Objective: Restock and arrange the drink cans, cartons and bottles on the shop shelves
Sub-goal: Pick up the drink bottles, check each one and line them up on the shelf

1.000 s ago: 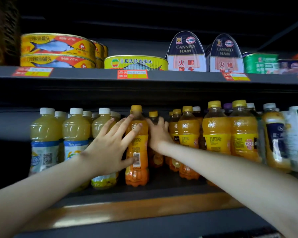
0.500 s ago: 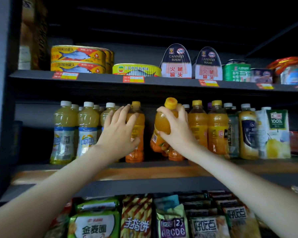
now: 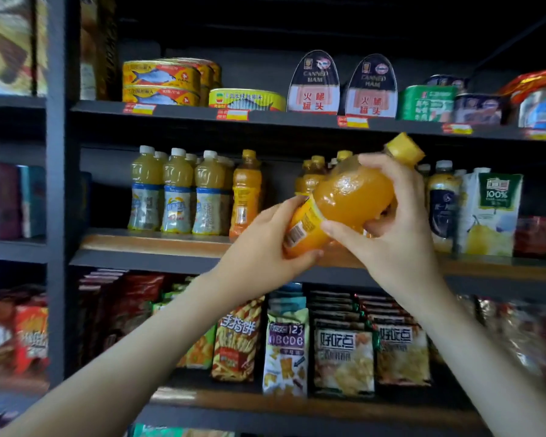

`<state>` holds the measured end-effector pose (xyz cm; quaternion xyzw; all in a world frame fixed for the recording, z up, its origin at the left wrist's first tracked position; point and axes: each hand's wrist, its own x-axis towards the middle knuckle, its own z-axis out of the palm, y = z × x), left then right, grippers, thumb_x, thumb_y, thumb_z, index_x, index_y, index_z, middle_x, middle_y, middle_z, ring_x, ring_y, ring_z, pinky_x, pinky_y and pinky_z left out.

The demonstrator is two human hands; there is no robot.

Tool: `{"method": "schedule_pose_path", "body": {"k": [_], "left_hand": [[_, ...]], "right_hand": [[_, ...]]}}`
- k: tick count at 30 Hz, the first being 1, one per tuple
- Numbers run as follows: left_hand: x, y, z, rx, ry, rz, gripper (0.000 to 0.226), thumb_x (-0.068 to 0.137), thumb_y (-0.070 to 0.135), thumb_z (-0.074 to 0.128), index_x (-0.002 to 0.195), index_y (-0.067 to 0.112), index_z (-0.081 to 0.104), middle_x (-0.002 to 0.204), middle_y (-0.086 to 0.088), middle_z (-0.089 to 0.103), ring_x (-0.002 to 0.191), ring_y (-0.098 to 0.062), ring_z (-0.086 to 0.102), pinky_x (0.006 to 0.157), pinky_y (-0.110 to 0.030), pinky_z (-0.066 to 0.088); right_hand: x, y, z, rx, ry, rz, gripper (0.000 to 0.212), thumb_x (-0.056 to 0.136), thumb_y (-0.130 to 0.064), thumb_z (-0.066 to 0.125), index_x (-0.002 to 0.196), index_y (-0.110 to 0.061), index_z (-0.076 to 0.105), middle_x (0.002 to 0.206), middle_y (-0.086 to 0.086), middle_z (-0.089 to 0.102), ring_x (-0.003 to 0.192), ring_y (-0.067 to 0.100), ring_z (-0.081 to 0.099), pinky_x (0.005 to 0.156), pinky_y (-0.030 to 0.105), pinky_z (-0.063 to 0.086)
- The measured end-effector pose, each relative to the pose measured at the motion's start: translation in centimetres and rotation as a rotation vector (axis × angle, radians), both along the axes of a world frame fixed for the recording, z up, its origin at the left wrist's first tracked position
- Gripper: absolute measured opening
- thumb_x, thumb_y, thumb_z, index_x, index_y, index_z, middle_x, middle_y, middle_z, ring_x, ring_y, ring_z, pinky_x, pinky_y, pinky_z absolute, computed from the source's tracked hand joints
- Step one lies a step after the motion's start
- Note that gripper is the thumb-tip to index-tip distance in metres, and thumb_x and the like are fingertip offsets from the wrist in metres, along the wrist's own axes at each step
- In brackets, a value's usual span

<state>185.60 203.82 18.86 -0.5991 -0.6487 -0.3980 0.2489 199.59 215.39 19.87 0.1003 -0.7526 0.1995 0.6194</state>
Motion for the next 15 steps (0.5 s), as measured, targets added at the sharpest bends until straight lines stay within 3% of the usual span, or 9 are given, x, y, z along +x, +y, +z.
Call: {"method": "schedule_pose_path", "body": {"k": [3,5,8,11,13,15], "left_hand": [[2.5,-1.5,-1.9,-0.069,-0.090,-0.053,0.056,0.076,0.039,0.077,0.118,0.022,0.045,0.098,0.007,0.064,0.078,-0.007,0.064,0.068,-0.034,0.055],[4.2,-2.7,-4.8,-0.145,-0.207,-0.055,0.051,0.072,0.042,0.078,0.107,0.023,0.046,0.085,0.008,0.066,0.070,-0.006,0.064,0.063,-0.035,0.054],[6.3,-4.4,-11.2,-0.228,-0.465,-0.102,0.051,0.068,0.045,0.072,0.108,0.028,0.046,0.081,0.005,0.068,0.072,-0.009,0.066,0.066,-0.036,0.053],[7.8,-6.2,-18.1,-0.279,-0.686,-0.097,0.054,0.073,0.044,0.074,0.116,0.041,0.042,0.081,0.008,0.069,0.077,-0.006,0.066,0.074,-0.032,0.053],[8.5,-7.3,-22.1,-0.284,-0.790,-0.059,0.059,0.070,0.049,0.071,0.120,0.041,0.040,0.084,0.006,0.069,0.082,-0.013,0.067,0.079,-0.039,0.054],[9.1,-8.5,-25.3,-0.273,-0.837,-0.002,0.062,0.065,0.054,0.068,0.117,0.045,0.036,0.092,0.003,0.068,0.087,-0.022,0.067,0.080,-0.047,0.054]], "right_hand": [[1.7,-0.5,-2.1,-0.062,-0.154,0.134,0.074,0.070,-0.030,0.082,0.128,-0.050,0.042,0.138,-0.009,0.038,0.124,0.009,0.047,0.089,0.027,0.053],[2.7,-1.1,-4.9,-0.196,-0.270,0.273,0.079,0.072,-0.031,0.084,0.134,-0.052,0.039,0.139,-0.013,0.041,0.123,0.014,0.052,0.086,0.034,0.056],[3.4,-2.9,-11.3,-0.416,-0.335,0.442,0.073,0.076,-0.028,0.074,0.136,-0.047,0.037,0.129,-0.016,0.055,0.110,0.013,0.062,0.077,0.027,0.056],[3.3,-4.7,-18.8,-0.694,-0.355,0.500,0.064,0.079,-0.035,0.071,0.134,-0.042,0.039,0.121,-0.014,0.063,0.108,0.014,0.064,0.078,0.027,0.055],[3.1,-5.8,-23.1,-0.894,-0.374,0.535,0.060,0.080,-0.040,0.071,0.133,-0.035,0.044,0.115,-0.011,0.068,0.105,0.012,0.066,0.076,0.025,0.055],[2.9,-7.0,-26.4,-1.057,-0.428,0.551,0.051,0.081,-0.030,0.061,0.130,-0.029,0.048,0.101,-0.013,0.072,0.093,0.009,0.069,0.069,0.024,0.055]]}}
